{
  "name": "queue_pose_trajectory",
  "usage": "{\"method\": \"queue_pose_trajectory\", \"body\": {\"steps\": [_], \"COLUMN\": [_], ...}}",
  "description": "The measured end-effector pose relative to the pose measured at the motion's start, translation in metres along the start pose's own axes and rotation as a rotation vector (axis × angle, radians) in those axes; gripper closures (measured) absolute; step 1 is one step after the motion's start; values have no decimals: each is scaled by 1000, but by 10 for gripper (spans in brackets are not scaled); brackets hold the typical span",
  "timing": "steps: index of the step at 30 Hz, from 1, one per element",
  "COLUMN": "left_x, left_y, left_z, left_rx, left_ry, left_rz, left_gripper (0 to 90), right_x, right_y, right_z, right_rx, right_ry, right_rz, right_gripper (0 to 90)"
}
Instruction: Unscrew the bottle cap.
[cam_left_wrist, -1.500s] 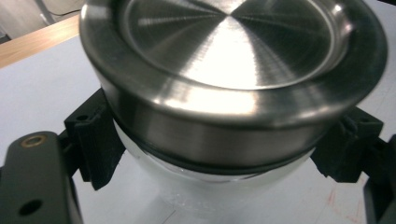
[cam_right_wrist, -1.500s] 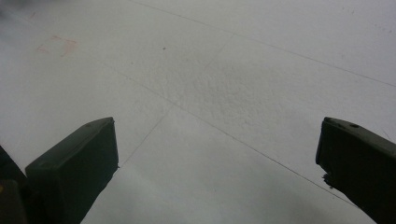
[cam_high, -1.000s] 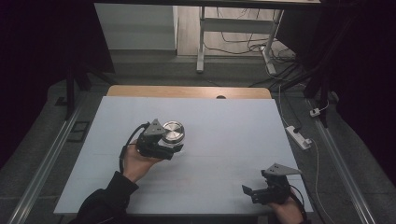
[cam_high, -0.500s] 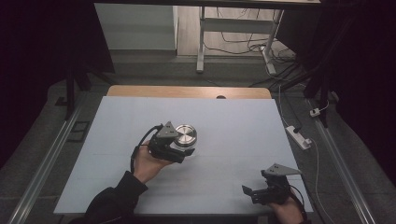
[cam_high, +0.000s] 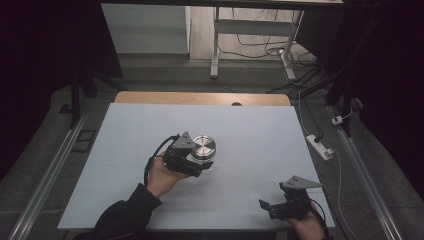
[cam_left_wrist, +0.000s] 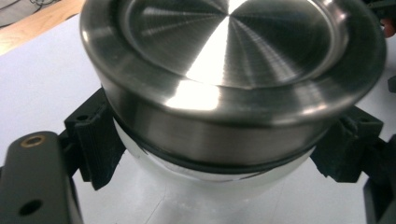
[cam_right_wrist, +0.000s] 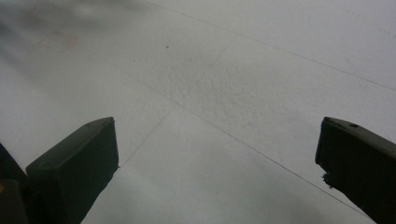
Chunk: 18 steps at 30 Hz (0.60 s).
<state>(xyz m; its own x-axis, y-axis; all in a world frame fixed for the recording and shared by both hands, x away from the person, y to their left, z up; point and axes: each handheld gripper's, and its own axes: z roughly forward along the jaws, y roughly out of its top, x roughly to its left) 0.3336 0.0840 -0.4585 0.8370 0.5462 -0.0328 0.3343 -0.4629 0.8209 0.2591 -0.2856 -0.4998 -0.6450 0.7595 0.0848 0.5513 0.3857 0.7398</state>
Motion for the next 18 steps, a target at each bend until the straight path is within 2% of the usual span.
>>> {"method": "queue_pose_trajectory", "body": {"steps": [10, 16, 18], "left_x": [-2, -3, -4], "left_y": [-3, -3, -3], "left_z": [9, 7, 7], "left_rx": [17, 5, 9], "left_ry": [-15, -26, -23], "left_rz": [1, -10, -2], "left_gripper": [157, 157, 158], "right_x": [2, 5, 7], "right_y": [1, 7, 10], "right_z": [-1, -4, -4], "right_rx": [-5, -38, -48], "right_ry": [10, 24, 27], "right_rz": [-17, -26, -34], "right_gripper": [0, 0, 0]}}
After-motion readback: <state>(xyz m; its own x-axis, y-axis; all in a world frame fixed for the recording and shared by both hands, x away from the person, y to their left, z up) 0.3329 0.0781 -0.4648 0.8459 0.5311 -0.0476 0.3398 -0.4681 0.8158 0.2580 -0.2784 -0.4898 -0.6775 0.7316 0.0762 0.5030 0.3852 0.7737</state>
